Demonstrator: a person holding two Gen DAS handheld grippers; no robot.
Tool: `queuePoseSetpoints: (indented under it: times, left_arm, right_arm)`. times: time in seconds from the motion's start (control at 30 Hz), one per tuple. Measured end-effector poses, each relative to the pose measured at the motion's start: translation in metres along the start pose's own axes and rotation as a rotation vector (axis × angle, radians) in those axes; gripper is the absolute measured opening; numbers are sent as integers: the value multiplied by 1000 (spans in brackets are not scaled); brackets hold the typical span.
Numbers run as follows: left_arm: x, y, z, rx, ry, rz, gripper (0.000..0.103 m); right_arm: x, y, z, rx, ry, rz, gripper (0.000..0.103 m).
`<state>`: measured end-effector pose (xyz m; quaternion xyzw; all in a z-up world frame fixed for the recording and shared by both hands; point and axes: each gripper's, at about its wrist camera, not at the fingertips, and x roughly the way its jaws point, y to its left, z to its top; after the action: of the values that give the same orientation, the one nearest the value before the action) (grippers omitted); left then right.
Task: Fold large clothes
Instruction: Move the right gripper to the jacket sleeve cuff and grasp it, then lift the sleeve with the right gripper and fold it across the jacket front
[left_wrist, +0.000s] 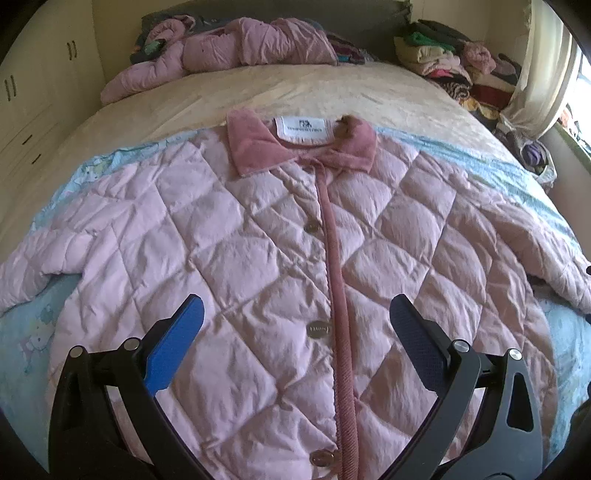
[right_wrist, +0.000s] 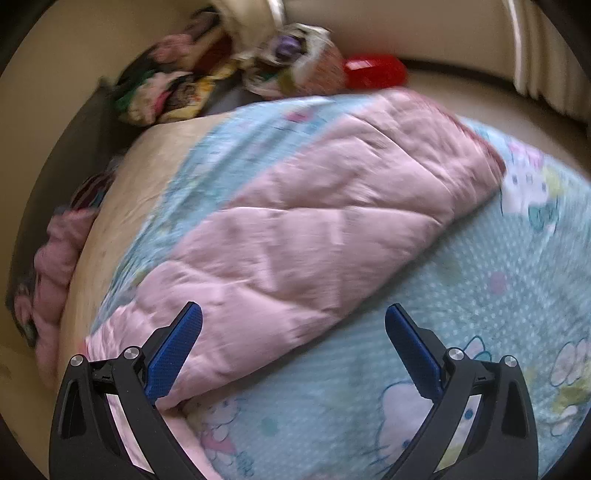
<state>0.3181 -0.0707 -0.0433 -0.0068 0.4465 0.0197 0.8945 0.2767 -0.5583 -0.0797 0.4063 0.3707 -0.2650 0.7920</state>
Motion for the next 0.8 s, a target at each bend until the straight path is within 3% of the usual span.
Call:
queuePoseSetpoints:
  times: [0.3,0.4,0.43,0.53,0.63,0.8]
  left_arm:
    - [1,6,-6,-6,14,18,94]
    - [0,15,-6,-30,16,21,94]
    - [-1,19,-5,-42,16,20,94]
    - [-7,29,-3,-62,11,17,94]
    - [-14,38,1,-66,12,23,94]
    - [-28,56,11,-112,-6,28,94]
  right_arm:
    - [36,-52,42,178,-23,30,98]
    - [40,-64,57,228,-54,74,81]
    - [42,-68,61,243,-59,82,64]
    - [42,-70,68,214,-82,98,31]
    - [28,-56,75,123,-120,152,20]
    - [-9,-17,83,-4,-190,247,16]
